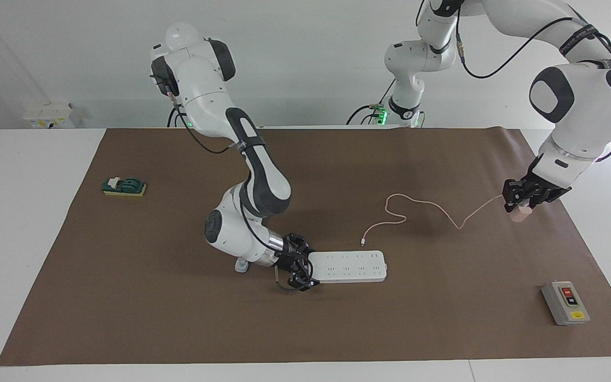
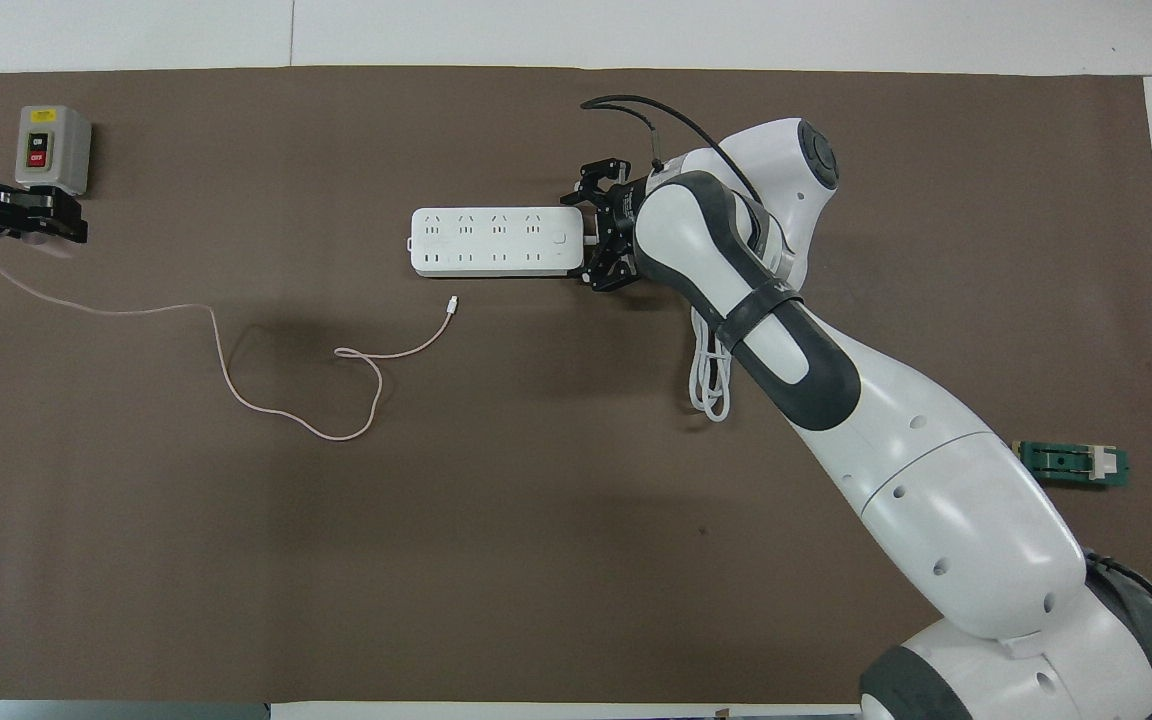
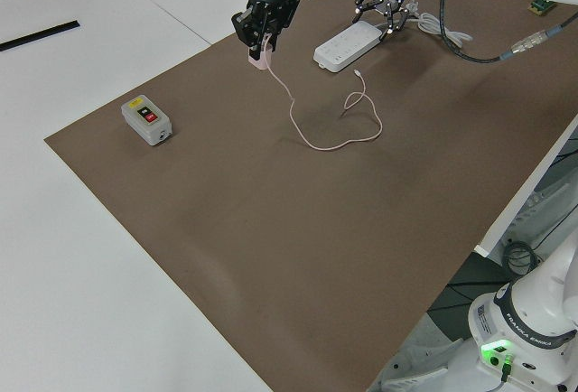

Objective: Unplug charger and place it aside
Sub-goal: 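Carry the pink charger toward the grey switch box and set it down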

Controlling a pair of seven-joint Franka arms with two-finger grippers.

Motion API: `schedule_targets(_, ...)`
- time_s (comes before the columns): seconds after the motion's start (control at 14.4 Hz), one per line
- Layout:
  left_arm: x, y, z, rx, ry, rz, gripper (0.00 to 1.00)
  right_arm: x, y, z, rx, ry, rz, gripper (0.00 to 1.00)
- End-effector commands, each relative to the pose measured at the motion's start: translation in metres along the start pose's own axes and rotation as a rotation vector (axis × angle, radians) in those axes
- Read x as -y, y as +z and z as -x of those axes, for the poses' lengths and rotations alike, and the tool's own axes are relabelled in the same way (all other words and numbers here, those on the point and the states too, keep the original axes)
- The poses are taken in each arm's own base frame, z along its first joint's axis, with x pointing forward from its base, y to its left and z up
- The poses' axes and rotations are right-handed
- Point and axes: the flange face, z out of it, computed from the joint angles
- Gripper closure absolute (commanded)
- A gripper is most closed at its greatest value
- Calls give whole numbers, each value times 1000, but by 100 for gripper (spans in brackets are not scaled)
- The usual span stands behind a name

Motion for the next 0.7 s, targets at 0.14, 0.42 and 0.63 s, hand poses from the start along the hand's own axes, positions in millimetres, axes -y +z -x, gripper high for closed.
schedule_targets(0.14, -2, -6, 7, -18, 17, -2, 0, 7, -43, -7, 6, -23, 2, 0)
schedule_targets(0.42, 4, -14, 11, -19, 5, -3, 0, -1, -78, 3, -13, -43, 40, 0)
schedule_targets(0.63, 4, -45, 24, -36, -28, -4, 0, -12, -108, 16, -74, -100, 96, 0)
